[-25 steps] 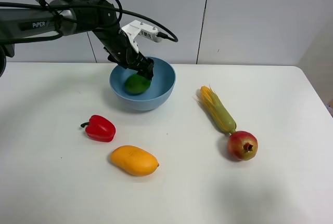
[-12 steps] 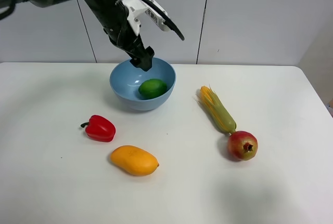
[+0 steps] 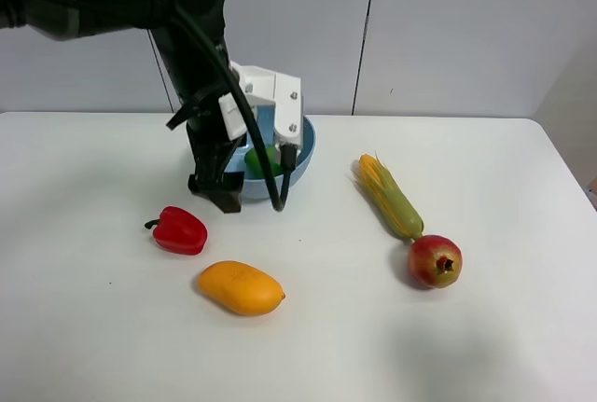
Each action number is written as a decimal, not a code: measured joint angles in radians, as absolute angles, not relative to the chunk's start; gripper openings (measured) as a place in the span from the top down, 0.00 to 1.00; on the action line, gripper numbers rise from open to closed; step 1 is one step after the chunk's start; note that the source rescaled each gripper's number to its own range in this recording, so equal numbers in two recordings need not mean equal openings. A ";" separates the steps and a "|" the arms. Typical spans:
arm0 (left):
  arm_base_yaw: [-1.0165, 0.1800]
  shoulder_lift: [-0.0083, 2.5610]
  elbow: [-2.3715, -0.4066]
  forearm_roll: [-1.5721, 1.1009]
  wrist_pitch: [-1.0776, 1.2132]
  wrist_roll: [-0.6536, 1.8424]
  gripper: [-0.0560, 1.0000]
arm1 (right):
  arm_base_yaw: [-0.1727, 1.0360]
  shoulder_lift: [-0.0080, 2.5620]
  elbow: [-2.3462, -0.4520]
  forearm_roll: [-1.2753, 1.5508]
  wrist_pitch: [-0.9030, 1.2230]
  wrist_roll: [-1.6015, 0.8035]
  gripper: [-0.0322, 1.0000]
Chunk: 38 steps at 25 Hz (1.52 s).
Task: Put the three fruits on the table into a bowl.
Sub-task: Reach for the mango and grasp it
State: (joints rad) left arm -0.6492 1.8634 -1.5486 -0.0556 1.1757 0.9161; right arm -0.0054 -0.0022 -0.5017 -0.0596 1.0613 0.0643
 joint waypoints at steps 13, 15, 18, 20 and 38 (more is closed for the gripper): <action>-0.720 1.746 -1.149 -0.140 0.927 1.085 0.02 | -0.005 -0.002 -0.502 -0.060 1.061 0.064 0.00; -0.738 1.745 -1.114 -0.145 0.886 1.112 0.02 | -0.005 -0.002 -0.502 -0.060 1.061 0.064 0.00; -0.745 1.745 -1.073 -0.152 0.821 1.140 0.02 | -0.005 -0.002 -0.502 -0.060 1.061 0.064 0.00; -0.745 1.745 -1.056 -0.153 0.782 1.146 0.02 | -0.005 -0.002 -0.502 -0.060 1.061 0.064 0.00; -0.745 1.879 -1.053 -0.214 0.737 1.156 0.02 | -0.005 -0.002 -0.502 -0.060 1.061 0.064 0.00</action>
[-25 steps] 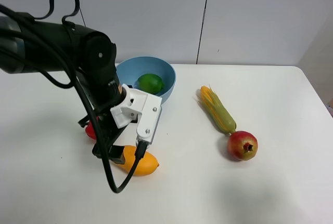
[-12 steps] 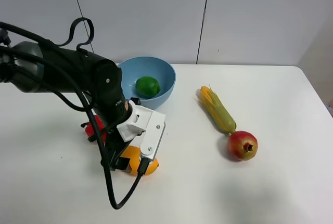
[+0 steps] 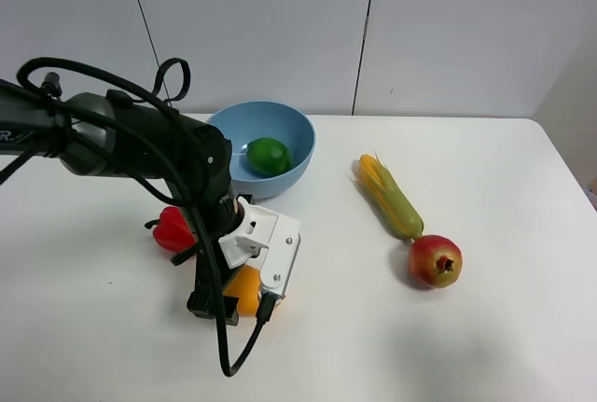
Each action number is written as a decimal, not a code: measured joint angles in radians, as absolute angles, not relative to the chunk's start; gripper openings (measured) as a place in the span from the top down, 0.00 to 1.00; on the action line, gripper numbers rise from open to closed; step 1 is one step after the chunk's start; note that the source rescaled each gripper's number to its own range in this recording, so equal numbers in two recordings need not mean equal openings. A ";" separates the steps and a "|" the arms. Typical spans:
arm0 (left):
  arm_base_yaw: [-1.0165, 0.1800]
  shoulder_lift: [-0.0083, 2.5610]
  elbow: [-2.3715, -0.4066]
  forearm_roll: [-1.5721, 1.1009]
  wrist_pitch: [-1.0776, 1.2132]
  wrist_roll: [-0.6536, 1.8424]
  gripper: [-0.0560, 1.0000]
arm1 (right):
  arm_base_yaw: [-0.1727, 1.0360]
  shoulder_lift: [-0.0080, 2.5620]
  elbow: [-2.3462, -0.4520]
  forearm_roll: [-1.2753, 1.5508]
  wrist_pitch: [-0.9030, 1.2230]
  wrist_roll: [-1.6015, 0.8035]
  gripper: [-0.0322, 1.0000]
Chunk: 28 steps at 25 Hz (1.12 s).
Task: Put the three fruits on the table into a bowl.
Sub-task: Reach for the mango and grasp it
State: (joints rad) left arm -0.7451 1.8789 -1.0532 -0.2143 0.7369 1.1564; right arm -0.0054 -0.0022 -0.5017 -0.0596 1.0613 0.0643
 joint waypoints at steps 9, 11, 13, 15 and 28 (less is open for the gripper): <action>-0.737 1.907 -1.053 -0.230 0.745 1.156 0.02 | -0.005 -0.002 -0.502 -0.060 1.061 0.064 0.00; -0.729 1.908 -1.053 -0.231 0.745 1.156 0.02 | -0.005 -0.002 -0.502 -0.060 1.061 0.064 0.00; -0.717 1.910 -1.053 -0.231 0.745 1.156 0.02 | -0.005 -0.002 -0.502 -0.060 1.061 0.064 0.00; -0.710 1.919 -1.053 -0.231 0.745 1.156 0.02 | -0.005 -0.002 -0.502 -0.060 1.061 0.064 0.00; -0.710 1.980 -1.053 -0.265 0.753 1.156 0.02 | -0.005 -0.002 -0.502 -0.060 1.061 0.064 0.00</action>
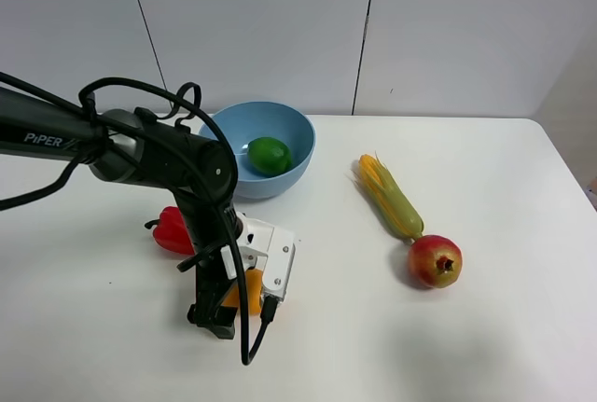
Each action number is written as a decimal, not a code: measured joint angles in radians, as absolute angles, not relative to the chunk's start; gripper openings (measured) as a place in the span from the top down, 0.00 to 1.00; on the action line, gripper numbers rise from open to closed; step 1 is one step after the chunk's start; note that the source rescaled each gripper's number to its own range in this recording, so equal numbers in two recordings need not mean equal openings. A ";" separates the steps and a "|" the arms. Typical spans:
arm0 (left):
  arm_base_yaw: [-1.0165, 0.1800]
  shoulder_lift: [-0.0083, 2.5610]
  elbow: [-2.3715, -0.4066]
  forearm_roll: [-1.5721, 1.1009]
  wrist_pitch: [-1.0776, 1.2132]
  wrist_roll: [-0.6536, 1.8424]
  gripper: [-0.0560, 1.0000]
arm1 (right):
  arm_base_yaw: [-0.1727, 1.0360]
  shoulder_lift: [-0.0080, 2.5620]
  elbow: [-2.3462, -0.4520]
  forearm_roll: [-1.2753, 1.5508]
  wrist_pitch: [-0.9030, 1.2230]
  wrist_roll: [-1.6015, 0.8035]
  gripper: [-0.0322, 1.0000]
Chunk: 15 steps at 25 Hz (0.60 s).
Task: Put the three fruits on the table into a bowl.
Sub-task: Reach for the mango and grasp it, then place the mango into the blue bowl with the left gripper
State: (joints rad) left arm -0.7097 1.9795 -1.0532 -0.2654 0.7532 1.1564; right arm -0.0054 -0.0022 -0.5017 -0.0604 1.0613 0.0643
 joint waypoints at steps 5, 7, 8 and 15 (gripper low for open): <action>-0.710 1.980 -1.053 -0.265 0.744 1.160 0.02 | -0.005 -0.002 -0.502 -0.060 1.061 0.064 0.00; -0.710 1.980 -1.053 -0.265 0.738 1.165 0.09 | -0.005 -0.002 -0.502 -0.060 1.061 0.064 0.00; -0.710 1.980 -1.053 -0.265 0.736 1.167 0.18 | -0.005 -0.002 -0.502 -0.060 1.061 0.064 0.00; -0.710 1.980 -1.053 -0.265 0.730 1.178 0.94 | -0.005 -0.002 -0.502 -0.060 1.061 0.064 0.00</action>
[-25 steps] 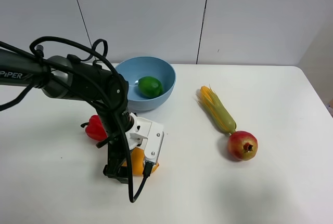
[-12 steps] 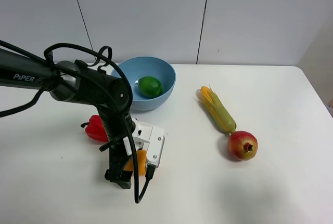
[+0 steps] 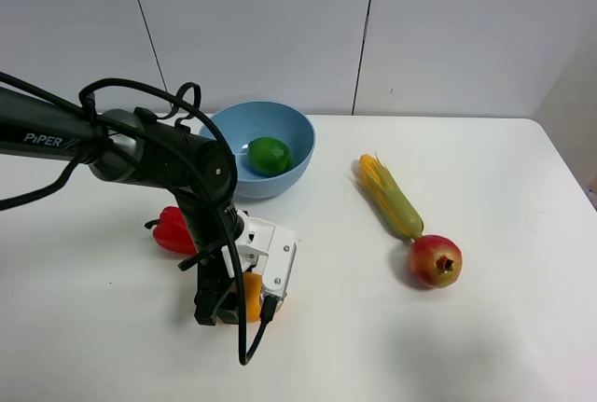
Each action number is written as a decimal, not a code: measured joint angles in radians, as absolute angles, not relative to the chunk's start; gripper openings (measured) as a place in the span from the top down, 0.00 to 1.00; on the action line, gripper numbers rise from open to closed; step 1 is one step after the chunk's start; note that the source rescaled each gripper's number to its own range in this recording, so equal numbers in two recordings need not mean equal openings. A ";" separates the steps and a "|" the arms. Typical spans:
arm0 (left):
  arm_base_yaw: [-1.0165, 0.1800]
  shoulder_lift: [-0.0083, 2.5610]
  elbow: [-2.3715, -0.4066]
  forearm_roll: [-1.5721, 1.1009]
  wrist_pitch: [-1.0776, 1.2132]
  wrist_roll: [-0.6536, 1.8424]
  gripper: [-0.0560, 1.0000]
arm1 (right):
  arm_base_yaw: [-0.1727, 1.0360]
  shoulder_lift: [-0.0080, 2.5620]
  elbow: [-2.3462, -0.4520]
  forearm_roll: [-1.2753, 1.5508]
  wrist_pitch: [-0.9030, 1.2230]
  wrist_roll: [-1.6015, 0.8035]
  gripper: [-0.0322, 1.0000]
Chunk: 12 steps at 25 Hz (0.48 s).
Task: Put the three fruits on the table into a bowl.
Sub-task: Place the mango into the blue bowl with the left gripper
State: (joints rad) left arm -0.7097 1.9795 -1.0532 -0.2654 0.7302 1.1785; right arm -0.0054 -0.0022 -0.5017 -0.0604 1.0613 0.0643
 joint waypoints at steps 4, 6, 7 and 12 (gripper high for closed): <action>-0.710 1.978 -1.053 -0.265 0.731 1.179 0.94 | -0.005 -0.002 -0.502 -0.060 1.061 0.064 0.00; -0.710 1.964 -1.056 -0.265 0.755 1.179 0.94 | -0.005 -0.002 -0.502 -0.060 1.061 0.064 0.00; -0.710 1.946 -1.064 -0.265 0.779 1.179 0.94 | -0.005 -0.002 -0.502 -0.060 1.061 0.064 0.00; -0.710 1.778 -1.151 -0.342 0.879 1.080 0.94 | -0.005 -0.002 -0.502 -0.060 1.061 0.064 0.00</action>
